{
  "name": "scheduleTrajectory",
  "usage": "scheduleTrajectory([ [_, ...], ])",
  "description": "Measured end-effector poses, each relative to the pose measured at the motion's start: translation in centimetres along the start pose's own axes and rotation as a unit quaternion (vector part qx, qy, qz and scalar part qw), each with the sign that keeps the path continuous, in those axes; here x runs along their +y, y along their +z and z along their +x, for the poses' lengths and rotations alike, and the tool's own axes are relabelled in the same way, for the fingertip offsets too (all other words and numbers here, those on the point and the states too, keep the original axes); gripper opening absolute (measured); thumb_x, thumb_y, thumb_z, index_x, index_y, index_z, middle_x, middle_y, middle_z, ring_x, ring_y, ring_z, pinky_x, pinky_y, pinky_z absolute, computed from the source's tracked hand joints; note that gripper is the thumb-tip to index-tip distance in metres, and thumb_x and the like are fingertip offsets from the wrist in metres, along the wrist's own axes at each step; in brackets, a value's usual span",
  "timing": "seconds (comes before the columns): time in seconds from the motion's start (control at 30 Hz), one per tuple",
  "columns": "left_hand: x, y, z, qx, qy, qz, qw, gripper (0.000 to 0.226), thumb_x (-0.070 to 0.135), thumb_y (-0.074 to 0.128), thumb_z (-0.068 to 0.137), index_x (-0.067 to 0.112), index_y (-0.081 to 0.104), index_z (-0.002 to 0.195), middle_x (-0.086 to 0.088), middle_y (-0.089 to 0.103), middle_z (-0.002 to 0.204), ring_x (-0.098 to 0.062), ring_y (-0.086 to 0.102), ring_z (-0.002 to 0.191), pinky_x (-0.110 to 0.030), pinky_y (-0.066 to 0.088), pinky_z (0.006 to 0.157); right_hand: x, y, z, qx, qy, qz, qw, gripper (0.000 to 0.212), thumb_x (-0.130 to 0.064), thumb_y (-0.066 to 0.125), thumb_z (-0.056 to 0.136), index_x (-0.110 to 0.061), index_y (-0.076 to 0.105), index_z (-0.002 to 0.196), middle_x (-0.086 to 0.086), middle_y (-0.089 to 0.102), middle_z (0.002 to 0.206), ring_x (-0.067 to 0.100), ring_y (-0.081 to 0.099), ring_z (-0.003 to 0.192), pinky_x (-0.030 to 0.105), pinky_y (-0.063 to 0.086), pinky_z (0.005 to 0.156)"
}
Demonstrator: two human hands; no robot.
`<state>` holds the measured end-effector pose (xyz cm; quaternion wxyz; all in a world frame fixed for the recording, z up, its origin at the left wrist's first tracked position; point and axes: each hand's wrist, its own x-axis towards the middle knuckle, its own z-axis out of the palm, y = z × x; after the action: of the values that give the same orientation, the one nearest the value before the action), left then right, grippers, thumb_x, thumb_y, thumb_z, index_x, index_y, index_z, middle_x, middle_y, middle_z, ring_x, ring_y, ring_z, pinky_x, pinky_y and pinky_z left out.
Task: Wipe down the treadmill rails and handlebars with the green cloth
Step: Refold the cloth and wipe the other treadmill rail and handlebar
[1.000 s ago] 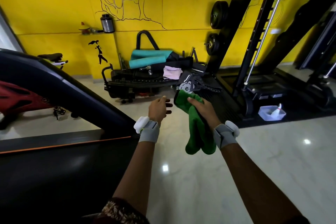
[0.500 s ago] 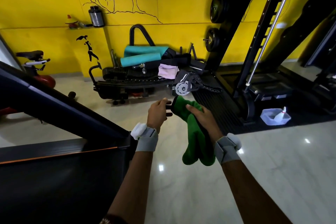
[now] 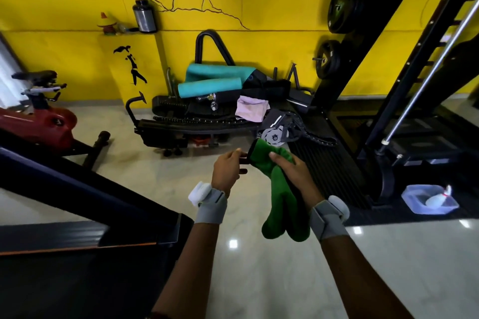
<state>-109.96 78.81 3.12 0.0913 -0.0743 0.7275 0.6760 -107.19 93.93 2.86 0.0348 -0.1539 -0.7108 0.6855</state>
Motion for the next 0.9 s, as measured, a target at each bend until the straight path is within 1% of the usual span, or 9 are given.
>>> scheduleTrajectory([
  [0.17,2.1,2.6,9.6,0.029,-0.006,0.002,1.000,0.026,0.029,0.036,0.100,0.014,0.057,0.096,-0.006,0.065,0.102,-0.026,0.066,0.078,-0.027,0.038,0.060,-1.1,0.7,10.9,-0.036,0.003,0.010,0.999,0.022,-0.026,0.071,0.083,-0.014,0.066,0.100,0.005,0.067,0.094,0.017,0.062,0.086,0.027,0.050,0.078],
  [0.27,4.3,3.8,14.7,0.061,0.003,0.010,0.998,0.025,0.029,0.036,0.101,0.015,0.056,0.096,-0.008,0.064,0.101,-0.020,0.064,0.067,-0.027,0.039,0.058,-2.9,1.0,16.8,-0.066,-0.010,0.015,0.998,0.023,-0.025,0.069,0.085,-0.012,0.066,0.104,0.001,0.065,0.089,0.013,0.060,0.080,0.014,0.049,0.063],
  [0.33,6.3,4.5,18.6,0.083,0.010,0.004,0.996,0.025,0.028,0.038,0.100,0.015,0.059,0.091,-0.013,0.066,0.100,-0.025,0.064,0.067,-0.030,0.044,0.059,-4.2,1.2,21.6,-0.093,-0.013,0.017,0.995,0.021,-0.024,0.069,0.085,-0.014,0.065,0.103,0.001,0.065,0.088,0.013,0.060,0.079,0.016,0.048,0.063],
  [0.4,8.0,4.7,22.7,0.106,0.021,-0.017,0.994,0.030,0.032,0.045,0.096,0.019,0.066,0.080,-0.023,0.068,0.104,-0.035,0.067,0.082,-0.042,0.054,0.074,-6.2,1.8,25.7,-0.118,-0.013,0.024,0.993,0.018,-0.023,0.069,0.085,-0.015,0.065,0.100,0.002,0.066,0.087,0.012,0.060,0.075,0.020,0.049,0.065],
  [0.47,9.9,4.8,27.5,0.141,0.015,-0.033,0.989,0.035,0.042,0.050,0.086,0.019,0.072,0.071,-0.024,0.069,0.108,-0.038,0.066,0.100,-0.050,0.051,0.094,-8.0,2.7,31.1,-0.146,-0.018,0.040,0.988,0.015,-0.022,0.069,0.084,-0.015,0.066,0.097,0.004,0.068,0.086,0.014,0.061,0.074,0.024,0.049,0.069],
  [0.53,11.3,4.5,29.7,0.157,0.023,-0.010,0.987,0.033,0.035,0.049,0.093,0.016,0.073,0.082,-0.023,0.068,0.112,-0.035,0.064,0.107,-0.043,0.049,0.097,-9.2,3.7,33.7,-0.155,-0.024,0.049,0.986,0.014,-0.023,0.070,0.084,-0.015,0.067,0.095,0.003,0.069,0.084,0.016,0.063,0.077,0.029,0.050,0.074],
  [0.73,13.8,2.7,39.5,0.197,0.025,-0.036,0.979,0.028,0.020,0.038,0.102,0.007,0.061,0.110,-0.006,0.057,0.108,-0.031,0.066,0.091,-0.018,0.052,0.058,-10.9,8.5,44.6,-0.215,-0.025,0.054,0.975,0.030,-0.028,0.072,0.081,-0.008,0.069,0.103,0.012,0.072,0.102,0.026,0.067,0.092,0.038,0.051,0.088],
  [0.83,14.2,0.9,44.9,0.209,0.017,-0.042,0.977,0.027,0.024,0.038,0.102,0.013,0.058,0.088,-0.015,0.062,0.118,-0.031,0.066,0.100,-0.022,0.049,0.056,-11.5,11.4,49.5,-0.240,-0.030,0.054,0.969,0.050,-0.040,0.075,0.068,-0.009,0.070,0.107,0.011,0.072,0.106,0.029,0.067,0.102,0.042,0.051,0.096],
  [0.9,14.8,-0.6,48.2,0.214,0.015,-0.027,0.976,0.025,0.024,0.038,0.102,0.012,0.059,0.098,-0.020,0.062,0.122,-0.036,0.067,0.095,-0.024,0.045,0.056,-12.2,13.8,52.7,-0.259,-0.036,0.041,0.964,0.056,-0.044,0.075,0.065,-0.009,0.069,0.109,0.011,0.072,0.108,0.029,0.067,0.104,0.044,0.050,0.097],
])
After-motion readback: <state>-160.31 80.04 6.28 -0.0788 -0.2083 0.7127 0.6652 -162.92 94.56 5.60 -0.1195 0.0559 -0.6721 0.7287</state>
